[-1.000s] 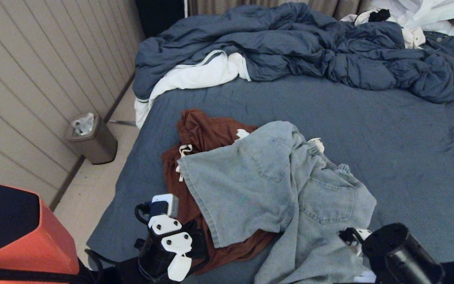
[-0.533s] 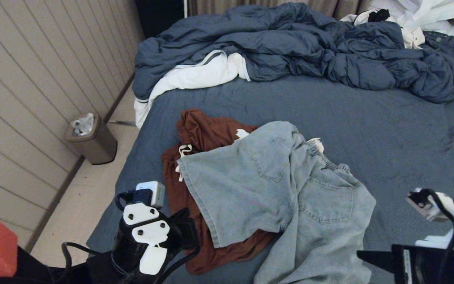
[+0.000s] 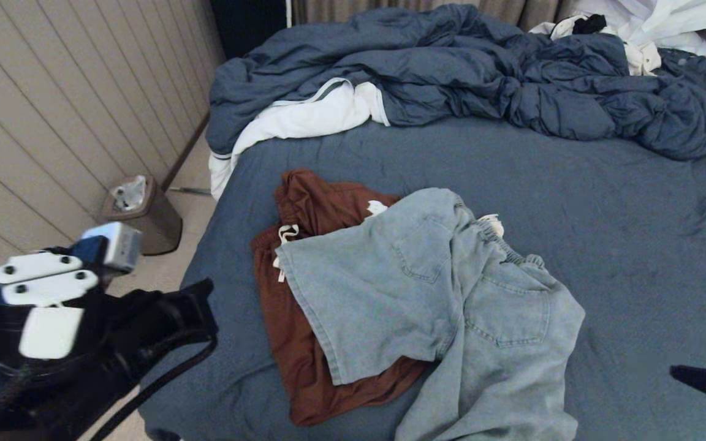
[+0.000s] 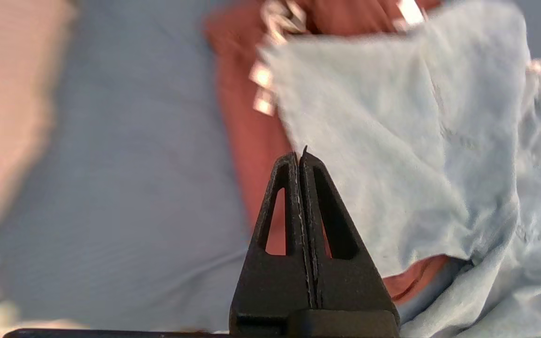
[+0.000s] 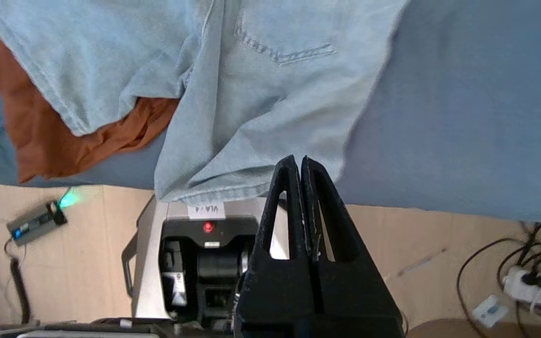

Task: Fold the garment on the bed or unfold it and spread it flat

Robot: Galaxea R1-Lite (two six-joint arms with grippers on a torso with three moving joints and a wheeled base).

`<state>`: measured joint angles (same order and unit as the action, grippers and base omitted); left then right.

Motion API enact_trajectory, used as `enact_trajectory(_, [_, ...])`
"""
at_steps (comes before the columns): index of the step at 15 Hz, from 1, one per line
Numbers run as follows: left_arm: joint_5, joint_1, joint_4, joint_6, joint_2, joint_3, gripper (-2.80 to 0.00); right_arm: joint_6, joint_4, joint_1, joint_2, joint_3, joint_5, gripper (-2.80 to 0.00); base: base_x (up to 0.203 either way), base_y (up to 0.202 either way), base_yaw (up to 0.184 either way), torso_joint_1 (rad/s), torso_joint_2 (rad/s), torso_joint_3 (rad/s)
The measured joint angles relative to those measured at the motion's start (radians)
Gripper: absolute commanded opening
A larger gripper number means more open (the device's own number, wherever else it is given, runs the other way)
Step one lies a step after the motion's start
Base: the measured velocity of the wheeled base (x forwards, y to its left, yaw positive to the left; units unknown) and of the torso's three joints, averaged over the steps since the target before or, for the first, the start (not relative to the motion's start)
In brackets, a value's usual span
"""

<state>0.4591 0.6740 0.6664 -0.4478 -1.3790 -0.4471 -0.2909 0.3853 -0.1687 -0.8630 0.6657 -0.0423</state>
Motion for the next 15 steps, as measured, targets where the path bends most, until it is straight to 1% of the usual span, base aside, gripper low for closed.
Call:
enact_trajectory(1, [0.024, -0.02, -0.104, 0.002, 0.093, -0.014, -2.8, 0.006, 0.05, 0.008, 0.053, 0.019, 0.0, -2.8, 0.0, 0.0, 0.0, 0.0, 0.0, 0.0])
enact_trajectory(2, [0.064, -0.04, -0.233, -0.001, 0.197, -0.034, -2.8, 0.011, 0.102, 0.015, 0.109, 0.03, 0.0, -2.8, 0.0, 0.0, 0.0, 0.0, 0.0, 0.0])
enact_trajectory(4, [0.171, -0.081, -0.505, -0.012, 0.391, -0.084, -2.8, 0.022, 0.187, 0.009, 0.213, 0.014, 0.0, -2.8, 0.0, 0.0, 0.0, 0.0, 0.0, 0.0])
enact_trajectory(5, [0.226, -0.124, -0.647, -0.016, 0.48, -0.107, -2.8, 0.031, 0.223, -0.017, 0.258, -0.013, 0.0, -2.8, 0.0, 0.0, 0.0, 0.0, 0.0, 0.0])
enact_trajectory(6, [0.272, -0.183, -0.781, -0.016, 0.561, -0.124, -2.8, 0.037, 0.246, -0.049, 0.298, -0.04, 0.0, -2.8, 0.0, 0.0, 0.0, 0.0, 0.0, 0.0])
enact_trajectory(8, [0.311, -0.291, -0.969, 0.002, 0.701, -0.144, -2.8, 0.042, 0.27, -0.078, 0.371, -0.072, 0.0, -2.8, 0.0, 0.0, 0.0, 0.0, 0.0, 0.0])
enact_trajectory(9, [0.309, -0.354, -1.038, 0.025, 0.771, -0.149, -2.8, 0.049, 0.287, -0.078, 0.409, -0.081, 0.0, -2.8, 0.0, 0.0, 0.0, 0.0, 0.0, 0.0])
enact_trajectory(10, [0.291, -0.419, -1.089, 0.048, 0.831, -0.152, -2.8, 0.06, 0.308, -0.076, 0.445, -0.089, 0.001, -2.8, 0.0, 0.0, 0.0, 0.0, 0.0, 0.0])
enact_trajectory(11, [0.254, -0.49, -1.134, 0.07, 0.889, -0.153, -2.8, 0.07, 0.326, -0.074, 0.48, -0.105, 0.001, -2.8, 0.0, 0.0, 0.0, 0.0, 0.0, 0.0])
enact_trajectory(12, [0.201, -0.57, -1.17, 0.096, 0.944, -0.151, -2.8, 0.075, 0.332, -0.072, 0.514, -0.136, 0.001, -2.8, 0.0, 0.0, 0.0, 0.0, 0.0, 0.0])
enact_trajectory(13, [0.129, -0.64, -1.201, 0.122, 0.992, -0.142, -2.8, 0.075, 0.334, -0.07, 0.538, -0.169, -0.008, -2.8, 0.0, 0.0, 0.0, 0.0, 0.0, 0.0])
enact_trajectory(14, [0.051, -0.69, -1.204, 0.14, 1.033, -0.122, -2.8, 0.07, 0.328, -0.067, 0.557, -0.207, -0.034, -2.8, 0.0, 0.0, 0.0, 0.0, 0.0, 0.0])
enact_trajectory(15, [-0.014, -0.708, -1.185, 0.147, 1.06, -0.083, -2.8, 0.073, 0.306, -0.067, 0.568, -0.25, -0.069, -2.8, 0.0, 0.0, 0.0, 0.0, 0.0, 0.0])
